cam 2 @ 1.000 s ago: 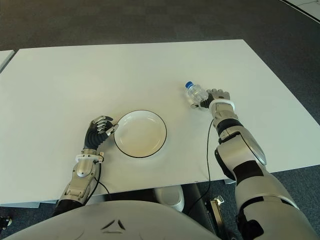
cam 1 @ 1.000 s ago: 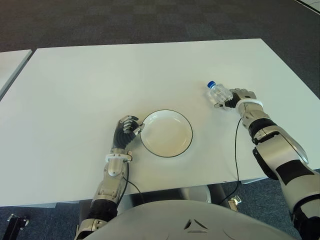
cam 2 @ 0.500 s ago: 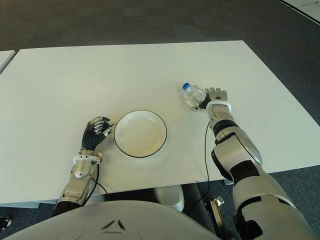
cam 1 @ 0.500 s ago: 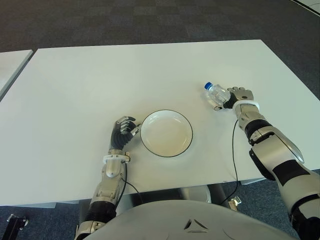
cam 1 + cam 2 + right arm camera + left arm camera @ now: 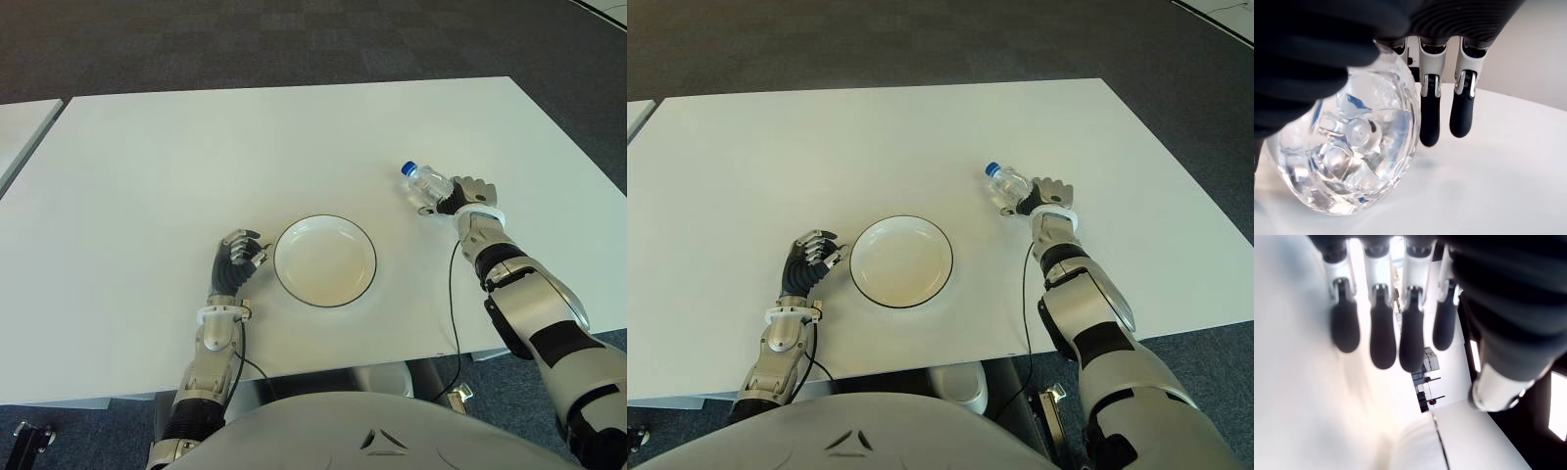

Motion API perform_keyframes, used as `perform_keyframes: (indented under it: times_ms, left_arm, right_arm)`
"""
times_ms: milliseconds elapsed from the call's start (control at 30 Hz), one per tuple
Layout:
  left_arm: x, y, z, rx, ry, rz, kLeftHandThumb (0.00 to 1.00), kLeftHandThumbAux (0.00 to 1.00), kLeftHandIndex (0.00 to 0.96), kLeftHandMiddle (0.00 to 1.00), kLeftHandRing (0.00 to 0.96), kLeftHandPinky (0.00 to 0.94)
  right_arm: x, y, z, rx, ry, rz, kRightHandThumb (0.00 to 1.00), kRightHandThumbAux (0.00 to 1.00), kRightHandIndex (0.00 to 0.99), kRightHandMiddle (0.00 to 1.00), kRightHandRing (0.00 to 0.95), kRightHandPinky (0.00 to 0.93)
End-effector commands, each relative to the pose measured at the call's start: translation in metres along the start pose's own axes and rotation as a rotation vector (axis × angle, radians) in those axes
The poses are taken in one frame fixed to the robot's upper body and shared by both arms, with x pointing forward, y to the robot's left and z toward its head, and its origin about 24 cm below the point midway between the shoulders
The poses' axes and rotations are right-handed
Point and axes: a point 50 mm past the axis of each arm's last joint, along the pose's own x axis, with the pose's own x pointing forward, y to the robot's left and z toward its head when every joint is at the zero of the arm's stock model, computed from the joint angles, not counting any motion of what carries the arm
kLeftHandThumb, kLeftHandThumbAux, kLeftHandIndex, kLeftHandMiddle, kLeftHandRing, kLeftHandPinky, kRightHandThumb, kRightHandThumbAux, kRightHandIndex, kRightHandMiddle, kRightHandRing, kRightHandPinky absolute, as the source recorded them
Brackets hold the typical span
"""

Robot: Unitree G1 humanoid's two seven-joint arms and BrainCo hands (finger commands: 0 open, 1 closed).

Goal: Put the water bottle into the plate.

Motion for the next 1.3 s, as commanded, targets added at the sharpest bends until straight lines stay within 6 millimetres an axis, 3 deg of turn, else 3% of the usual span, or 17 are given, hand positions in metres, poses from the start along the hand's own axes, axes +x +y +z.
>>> perform_keyframes:
  times_ms: [33,667,800,933,1133,1300]
  left_arm:
    - [-0.002,0.002,-0.003,0.011,0.019,0.023,0.703,0.719,0.427,0.565,0.580,0.556]
    - [-0.003,0.006,-0.004,-0.040,0.050,0.087,0.697,0.718,0.429,0.575,0.568,0.555]
    - [-0.004,0.007,-0.004,-0.041,0.049,0.095,0.698,0.718,0.429,0.579,0.576,0.571]
    - [-0.004,0.008,-0.004,-0.040,0.052,0.100,0.698,0.718,0.429,0.584,0.583,0.577]
    - [-0.004,0.010,-0.004,-0.042,0.064,0.108,0.698,0.718,0.429,0.595,0.592,0.587]
    - [-0.004,0.012,-0.003,-0.047,0.067,0.111,0.699,0.719,0.428,0.601,0.599,0.596]
  right_arm:
    - [-0.015,0.035,0.002,0.012,0.005,0.107,0.704,0.720,0.435,0.725,0.720,0.774]
    - [-0.010,0.022,0.004,0.237,0.001,0.019,0.696,0.729,0.437,0.831,0.815,0.829]
    - [-0.010,0.019,0.006,0.358,0.005,-0.013,0.697,0.730,0.437,0.847,0.833,0.844]
    - [-0.004,0.000,0.024,0.545,0.006,-0.075,0.698,0.729,0.438,0.858,0.847,0.856]
    - [-0.002,-0.003,0.021,0.710,-0.003,-0.054,0.699,0.728,0.438,0.862,0.856,0.858]
    - [0.002,-0.021,0.031,0.822,-0.082,-0.070,0.700,0.728,0.438,0.855,0.860,0.857]
